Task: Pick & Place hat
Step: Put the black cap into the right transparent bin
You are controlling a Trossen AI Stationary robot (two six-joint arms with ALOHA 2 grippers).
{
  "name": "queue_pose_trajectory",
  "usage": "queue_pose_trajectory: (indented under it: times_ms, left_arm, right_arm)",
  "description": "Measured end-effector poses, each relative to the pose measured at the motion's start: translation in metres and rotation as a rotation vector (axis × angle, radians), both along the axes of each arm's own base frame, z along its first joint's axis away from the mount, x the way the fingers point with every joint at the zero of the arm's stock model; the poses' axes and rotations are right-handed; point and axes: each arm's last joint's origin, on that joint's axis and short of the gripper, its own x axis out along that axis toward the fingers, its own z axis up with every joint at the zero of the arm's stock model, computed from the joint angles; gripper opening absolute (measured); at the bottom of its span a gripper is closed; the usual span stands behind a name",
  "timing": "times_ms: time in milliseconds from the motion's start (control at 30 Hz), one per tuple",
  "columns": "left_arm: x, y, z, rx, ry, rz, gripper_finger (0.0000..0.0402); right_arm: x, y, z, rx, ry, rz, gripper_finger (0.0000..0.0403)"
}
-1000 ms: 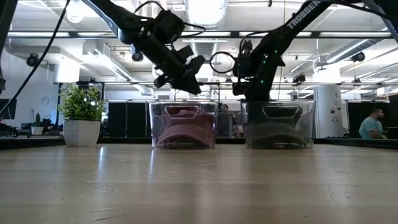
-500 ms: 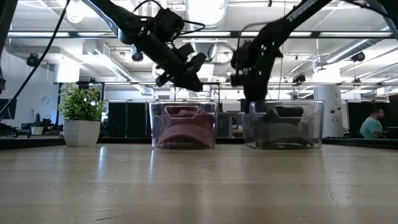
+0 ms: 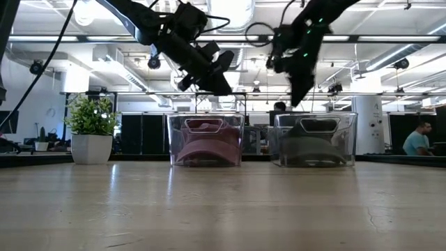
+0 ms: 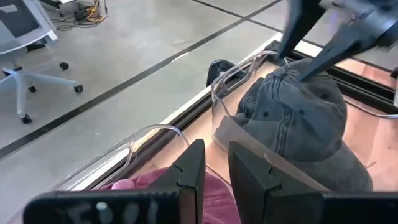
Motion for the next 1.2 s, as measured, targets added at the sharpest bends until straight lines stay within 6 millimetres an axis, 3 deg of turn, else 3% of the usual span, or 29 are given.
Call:
queue_pose_trajectory:
  times_ms: [100,300,500,633,967,1200]
  left_arm:
    - [0.000,0.000,0.000,-0.001,-0.001,-0.006,0.0064]
    - [0.000,0.000,0.000,-0.001,-0.001,-0.007,0.0064]
    - [0.000,0.000,0.000,-0.003,-0.002,-0.011,0.0064]
    - [0.000,-0.001,0.000,-0.004,-0.002,-0.014,0.0064]
    - [0.000,-0.001,0.000,-0.005,-0.002,-0.014,0.0064]
    - [0.000,-0.001,0.000,-0.005,-0.001,-0.014,0.0064]
  right_arm:
    - [-0.021,0.015,0.008,0.000,0.087,-0.025,0.0179]
    - [-0.052,0.038,-0.001,-0.003,0.180,-0.056,0.0178]
    - [-0.064,0.046,-0.030,0.017,0.276,-0.055,0.0178]
    - [-0.063,0.043,-0.046,-0.017,0.289,-0.040,0.0178]
    - [-0.045,0.026,-0.056,-0.115,0.212,0.031,0.0178]
    - [-0.038,0.014,-0.096,-0.008,0.298,0.053,0.0178]
